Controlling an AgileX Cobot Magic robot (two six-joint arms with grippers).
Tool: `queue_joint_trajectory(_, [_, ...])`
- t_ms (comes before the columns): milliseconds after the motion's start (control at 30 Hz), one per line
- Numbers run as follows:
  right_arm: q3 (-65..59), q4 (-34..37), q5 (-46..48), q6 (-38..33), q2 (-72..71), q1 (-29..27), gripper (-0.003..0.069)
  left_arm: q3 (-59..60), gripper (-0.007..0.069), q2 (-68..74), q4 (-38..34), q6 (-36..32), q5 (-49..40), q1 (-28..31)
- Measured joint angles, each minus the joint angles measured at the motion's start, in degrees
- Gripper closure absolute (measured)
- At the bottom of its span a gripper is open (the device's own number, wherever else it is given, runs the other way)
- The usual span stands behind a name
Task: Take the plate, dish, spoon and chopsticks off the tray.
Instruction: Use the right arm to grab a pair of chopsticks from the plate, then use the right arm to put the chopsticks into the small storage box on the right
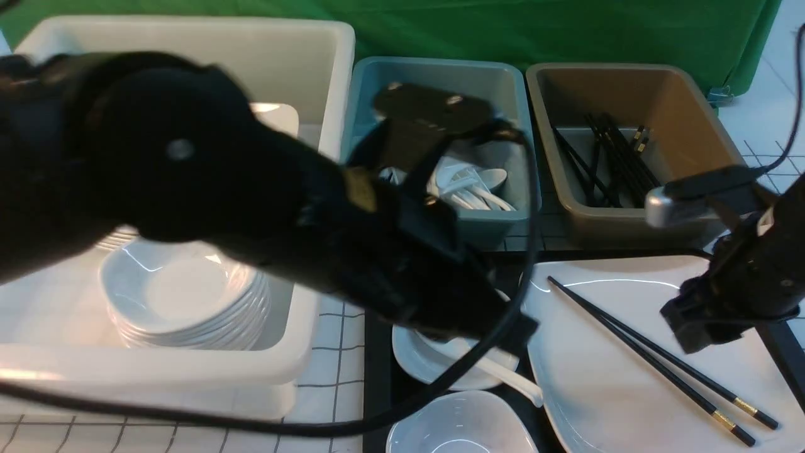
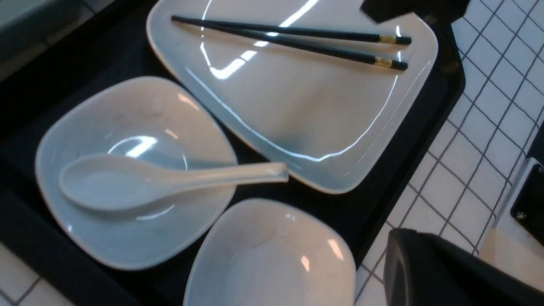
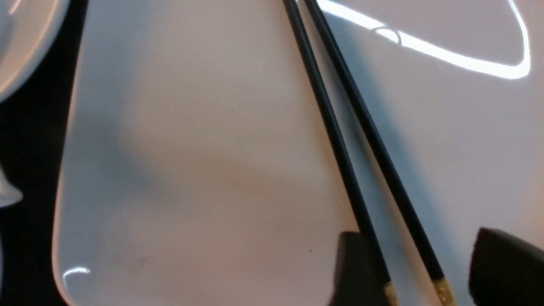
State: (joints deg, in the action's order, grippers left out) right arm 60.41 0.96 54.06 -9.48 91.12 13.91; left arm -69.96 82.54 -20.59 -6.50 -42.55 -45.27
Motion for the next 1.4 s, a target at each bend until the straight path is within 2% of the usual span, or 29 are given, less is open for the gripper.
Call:
queue_joint_trajectory(67, [0.05, 0.06, -0.95, -0.27, 2.92, 0.00, 0.0148, -1.67, 0.0628, 2.36, 0.08, -0.50, 0.33, -0.08])
queue_joint_trajectory(133, [0.05, 0.11, -2.47, -0.58, 5.83, 0.00, 0.0094, -2.24, 0.0628, 4.03, 0.27, -1.37, 0.47, -0.08])
queue_joint_trajectory(433, [0.66, 0.11, -7.25, -1.10, 12.70, 0.00, 0.0095, -2.31, 0.0627, 7.51, 1.31, -3.21, 0.65, -0.08])
queue_joint_trajectory(500, [0.73, 0.11, -7.20, -1.19, 12.69, 0.00, 0.0144, -2.31, 0.0627, 7.72, 1.31, -3.36, 0.65, -0.08])
queue_joint_trajectory(533, [0.73, 0.11, -7.20, -1.16, 12.69, 0.00, 0.0213, -2.31, 0.0627, 7.79, 1.31, -3.36, 0.80, -0.08])
queue_joint_trajectory(567, [0.73, 0.11, -7.14, -1.21, 12.69, 0.00, 0.0242, -2.31, 0.0627, 7.79, 1.31, -3.36, 0.85, -0.08])
queue_joint_trajectory(600, [0.73, 0.11, -6.84, -1.21, 12.69, 0.07, 0.0389, -2.31, 0.0627, 7.79, 1.31, -3.36, 0.93, -0.08])
queue_joint_trajectory(633, [0.78, -0.14, -6.59, -1.27, 12.69, 0.18, 0.0467, -2.31, 0.0627, 7.79, 1.31, -3.36, 1.00, -0.08])
queue_joint_trajectory(667, [0.83, -0.10, -6.08, -1.45, 12.69, 0.25, 0.0523, -2.31, 0.0627, 7.79, 1.31, -3.36, 1.06, -0.08])
queue_joint_trajectory(700, [0.83, 0.03, -5.89, -1.36, 12.69, 0.25, 0.0540, -2.31, 0.0627, 7.79, 1.31, -3.36, 1.06, -0.08])
queue_joint_trajectory(967, [0.58, 0.81, 2.42, -2.79, 9.53, 1.47, 0.0536, -2.31, 0.0627, 7.79, 1.31, -3.52, 1.24, -0.08])
queue_joint_trajectory(1167, [0.55, 3.77, 9.77, -6.00, -1.40, 4.35, 0.0536, -2.42, 0.0627, 7.79, 1.26, -3.52, 3.53, -0.08])
queue_joint_trajectory(1267, [0.55, 4.11, 8.99, -6.18, -6.80, 4.56, 0.0536, -2.66, 0.0627, 7.79, 1.26, -3.47, 7.07, -0.08])
queue_joint_trajectory(1400, [3.54, 3.82, 3.41, -6.18, -10.99, 2.55, 0.0536, -2.72, 0.0627, 7.79, 3.00, -3.47, 17.38, -0.08])
